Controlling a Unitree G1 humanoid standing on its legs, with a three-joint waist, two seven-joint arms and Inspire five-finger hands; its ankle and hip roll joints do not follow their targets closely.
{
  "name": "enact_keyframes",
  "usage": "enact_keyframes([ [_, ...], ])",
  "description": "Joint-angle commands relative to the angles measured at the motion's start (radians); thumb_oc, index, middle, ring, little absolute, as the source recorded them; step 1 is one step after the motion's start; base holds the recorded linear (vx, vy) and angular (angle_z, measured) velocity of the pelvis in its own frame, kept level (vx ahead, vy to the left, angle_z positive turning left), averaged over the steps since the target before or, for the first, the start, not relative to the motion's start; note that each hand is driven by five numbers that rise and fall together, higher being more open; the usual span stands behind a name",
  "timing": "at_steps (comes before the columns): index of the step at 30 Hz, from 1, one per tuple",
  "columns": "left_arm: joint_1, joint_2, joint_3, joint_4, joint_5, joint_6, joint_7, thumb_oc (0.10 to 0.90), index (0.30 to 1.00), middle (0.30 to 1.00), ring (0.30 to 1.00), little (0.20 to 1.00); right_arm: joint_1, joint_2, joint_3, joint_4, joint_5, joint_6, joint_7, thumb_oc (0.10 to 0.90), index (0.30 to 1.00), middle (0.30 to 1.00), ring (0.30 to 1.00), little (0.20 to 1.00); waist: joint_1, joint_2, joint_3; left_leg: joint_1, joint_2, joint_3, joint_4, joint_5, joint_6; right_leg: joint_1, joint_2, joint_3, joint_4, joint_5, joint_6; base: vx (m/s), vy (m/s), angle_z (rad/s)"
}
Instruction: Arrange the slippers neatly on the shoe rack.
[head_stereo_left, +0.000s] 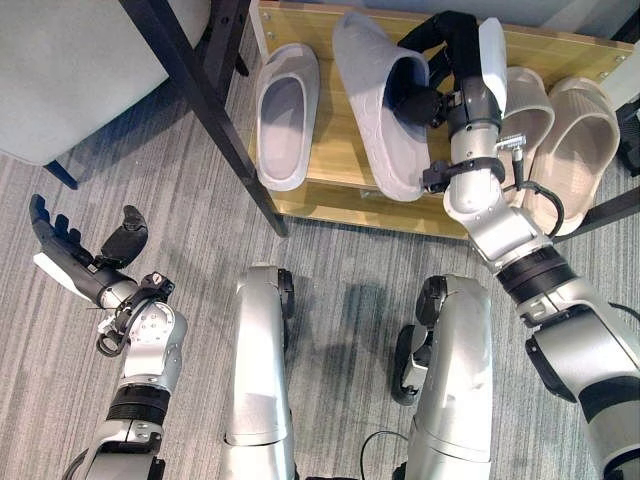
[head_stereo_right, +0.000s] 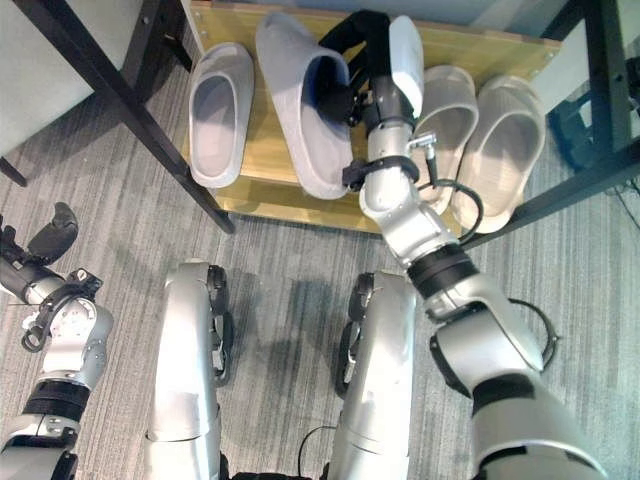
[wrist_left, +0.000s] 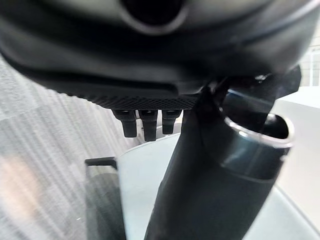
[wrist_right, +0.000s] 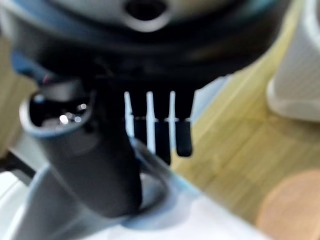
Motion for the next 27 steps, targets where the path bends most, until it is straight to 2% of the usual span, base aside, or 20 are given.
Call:
enact_keyframes([
  [1,-0.027,0.055,0.01,-0.053,0.004,-0.133,-0.045,0.8,0.9,0.9,0.9,0.9,-0.229,0.008,-0.023,-0.002,0.045,-0.096,-0.046,0.4,0.3,0.3,0.3,0.3,0.061,-0.004,-0.018,0.07,-0.007,-0.004,0.093,-0.211,0.114,0.075,-0.012,-0.01,0.07,-0.118,-0.081,0.05,0.048,-0.06],
  [4,-0.014,0.047,-0.017,-0.02,-0.019,-0.127,-0.1,0.8,0.9,0.9,0.9,0.9,-0.267,0.004,0.014,0.073,0.051,-0.095,-0.028,0.4,0.3,0.3,0.3,0.3,0.073,-0.008,-0.019,0.07,-0.011,-0.004,0.096,-0.217,0.116,0.074,-0.014,-0.01,0.065,-0.114,-0.074,0.03,0.041,-0.06],
  [5,-0.011,0.046,-0.03,-0.016,-0.027,-0.132,-0.115,0.8,0.9,0.9,0.9,0.9,-0.279,0.006,0.024,0.114,0.088,-0.113,-0.022,0.4,0.3,0.3,0.3,0.3,0.08,-0.008,-0.019,0.07,-0.012,-0.002,0.1,-0.223,0.117,0.076,-0.019,-0.007,0.066,-0.116,-0.07,0.04,0.053,-0.03],
  [9,0.002,0.038,-0.047,0.013,-0.063,-0.131,-0.16,0.8,0.9,0.9,0.9,0.9,-0.272,0.01,0.05,0.097,0.119,-0.13,0.001,0.4,0.3,0.3,0.3,0.3,0.08,-0.012,-0.018,0.07,-0.015,-0.005,0.118,-0.235,0.118,0.088,-0.025,0.001,0.073,-0.117,-0.065,0.04,0.027,0.01],
  [10,0.001,0.039,-0.048,0.014,-0.064,-0.132,-0.161,0.8,0.9,0.9,0.9,0.9,-0.272,0.01,0.05,0.096,0.119,-0.13,0.001,0.67,0.705,0.705,0.705,0.705,0.08,-0.013,-0.018,0.07,-0.016,-0.005,0.118,-0.235,0.118,0.088,-0.025,0.002,0.073,-0.118,-0.065,0.04,0.021,0.02],
  [11,0.008,0.039,-0.047,0.015,-0.068,-0.131,-0.168,0.8,0.9,0.9,0.9,0.9,-0.265,0.009,0.05,0.076,0.123,-0.135,0.005,0.8,0.9,0.9,0.9,0.9,0.077,-0.014,-0.018,0.07,-0.016,-0.004,0.119,-0.235,0.118,0.091,-0.025,0.003,0.071,-0.116,-0.065,0.02,0.004,0.03],
  [18,0.005,0.045,-0.041,0.036,-0.122,-0.132,-0.224,0.8,0.9,0.9,0.9,0.9,-0.232,-0.016,0.041,0.021,0.117,-0.143,0.01,0.8,0.9,0.9,0.9,0.9,0.064,-0.027,-0.018,0.07,-0.017,-0.001,0.125,-0.233,0.112,0.088,-0.026,0.017,0.075,-0.11,-0.072,0.0,0.0,0.0],
  [19,0.003,0.05,-0.037,0.048,-0.119,-0.136,-0.21,0.8,0.9,0.9,0.9,0.9,-0.225,-0.018,0.038,0.008,0.141,-0.155,0.013,0.8,0.9,0.9,0.9,0.9,0.06,-0.03,-0.018,0.07,-0.012,0.002,0.128,-0.233,0.109,0.083,-0.025,0.017,0.079,-0.111,-0.077,0.0,0.0,0.0],
  [27,0.03,0.052,-0.044,0.026,-0.061,-0.116,-0.197,0.8,0.9,0.9,0.9,0.9,-0.158,-0.068,0.034,-0.036,0.089,-0.141,0.007,0.8,0.9,0.9,0.9,0.9,0.043,-0.037,-0.018,0.07,-0.003,0.021,0.125,-0.224,0.101,0.062,-0.033,0.022,0.094,-0.114,-0.088,-0.02,-0.001,0.0],
])
